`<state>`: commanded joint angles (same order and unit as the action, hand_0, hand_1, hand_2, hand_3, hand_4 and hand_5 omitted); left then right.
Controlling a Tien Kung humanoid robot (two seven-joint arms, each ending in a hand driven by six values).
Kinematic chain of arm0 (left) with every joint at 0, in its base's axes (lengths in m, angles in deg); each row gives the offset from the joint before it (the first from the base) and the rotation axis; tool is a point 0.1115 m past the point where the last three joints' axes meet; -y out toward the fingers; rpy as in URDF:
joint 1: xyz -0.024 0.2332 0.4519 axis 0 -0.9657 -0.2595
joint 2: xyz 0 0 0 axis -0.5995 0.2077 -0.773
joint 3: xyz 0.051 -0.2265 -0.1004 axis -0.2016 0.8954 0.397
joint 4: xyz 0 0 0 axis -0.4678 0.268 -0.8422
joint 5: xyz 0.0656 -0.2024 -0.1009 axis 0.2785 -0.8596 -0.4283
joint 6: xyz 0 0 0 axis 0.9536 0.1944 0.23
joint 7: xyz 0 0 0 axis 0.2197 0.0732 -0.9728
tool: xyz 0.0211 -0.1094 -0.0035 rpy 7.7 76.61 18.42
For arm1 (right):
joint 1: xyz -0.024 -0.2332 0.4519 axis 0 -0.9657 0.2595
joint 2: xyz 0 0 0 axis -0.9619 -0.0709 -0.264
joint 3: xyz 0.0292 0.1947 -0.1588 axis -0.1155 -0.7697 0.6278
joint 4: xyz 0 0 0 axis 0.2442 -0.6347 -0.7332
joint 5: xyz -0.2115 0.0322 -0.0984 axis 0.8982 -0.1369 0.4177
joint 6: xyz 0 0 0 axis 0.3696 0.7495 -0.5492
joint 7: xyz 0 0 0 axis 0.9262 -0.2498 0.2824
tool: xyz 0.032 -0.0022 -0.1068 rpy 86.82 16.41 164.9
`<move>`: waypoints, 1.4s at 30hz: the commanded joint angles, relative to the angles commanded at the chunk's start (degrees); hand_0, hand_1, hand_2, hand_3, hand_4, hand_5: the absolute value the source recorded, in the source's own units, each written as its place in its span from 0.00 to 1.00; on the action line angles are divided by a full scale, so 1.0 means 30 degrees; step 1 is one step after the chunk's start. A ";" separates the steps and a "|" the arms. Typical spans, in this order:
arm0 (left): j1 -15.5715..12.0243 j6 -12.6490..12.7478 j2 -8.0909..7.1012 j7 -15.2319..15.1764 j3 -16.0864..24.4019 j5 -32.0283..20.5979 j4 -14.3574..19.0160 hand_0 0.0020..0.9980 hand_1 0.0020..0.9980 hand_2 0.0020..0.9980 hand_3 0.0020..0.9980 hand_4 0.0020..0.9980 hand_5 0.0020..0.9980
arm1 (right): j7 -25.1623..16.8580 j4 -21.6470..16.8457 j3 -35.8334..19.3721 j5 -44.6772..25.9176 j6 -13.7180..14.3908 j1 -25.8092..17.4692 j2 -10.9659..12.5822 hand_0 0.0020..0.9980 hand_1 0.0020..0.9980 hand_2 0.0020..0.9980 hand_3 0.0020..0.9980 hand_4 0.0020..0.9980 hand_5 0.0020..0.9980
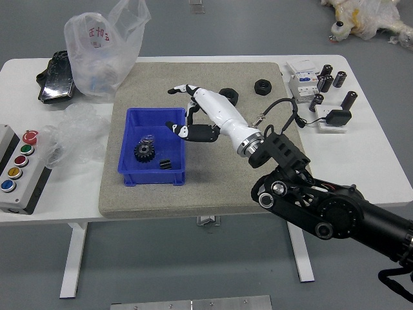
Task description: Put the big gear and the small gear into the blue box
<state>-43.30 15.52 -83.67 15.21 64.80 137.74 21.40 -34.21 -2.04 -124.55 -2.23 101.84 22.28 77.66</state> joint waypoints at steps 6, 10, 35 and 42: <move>0.0029 0.0128 0.0020 -0.0294 -0.0163 -0.0051 -0.0098 0.71 0.53 0.54 0.67 0.70 0.49 | -0.2476 -0.1199 -0.3139 -0.2830 -0.0446 -0.2563 0.1342 0.60 0.74 0.80 0.91 0.80 0.47; 0.0046 0.0238 0.0019 -0.0495 -0.0275 -0.0098 -0.0172 0.71 0.53 0.54 0.67 0.70 0.49 | -0.4100 -0.1574 -0.5185 -0.4767 -0.0786 -0.4562 0.2278 0.62 0.74 0.78 0.88 0.81 0.52; 0.0182 0.0350 0.0167 -0.0651 -0.0143 0.0207 -0.0260 0.71 0.53 0.54 0.67 0.70 0.49 | -0.7297 -0.1604 -0.9934 -1.2020 -0.2681 -0.7948 0.2711 0.62 0.71 0.75 0.78 0.84 0.59; 0.0168 0.0245 0.0161 -0.0506 -0.0052 0.0315 -0.0206 0.71 0.53 0.54 0.67 0.70 0.49 | -0.7987 -0.1416 -1.0801 -1.4162 -0.3431 -0.8145 0.2767 0.61 0.70 0.75 0.77 0.84 0.60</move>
<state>-42.80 16.26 -83.19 13.69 64.64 138.68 20.79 -58.17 -6.28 -156.95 -44.72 91.54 -2.16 85.96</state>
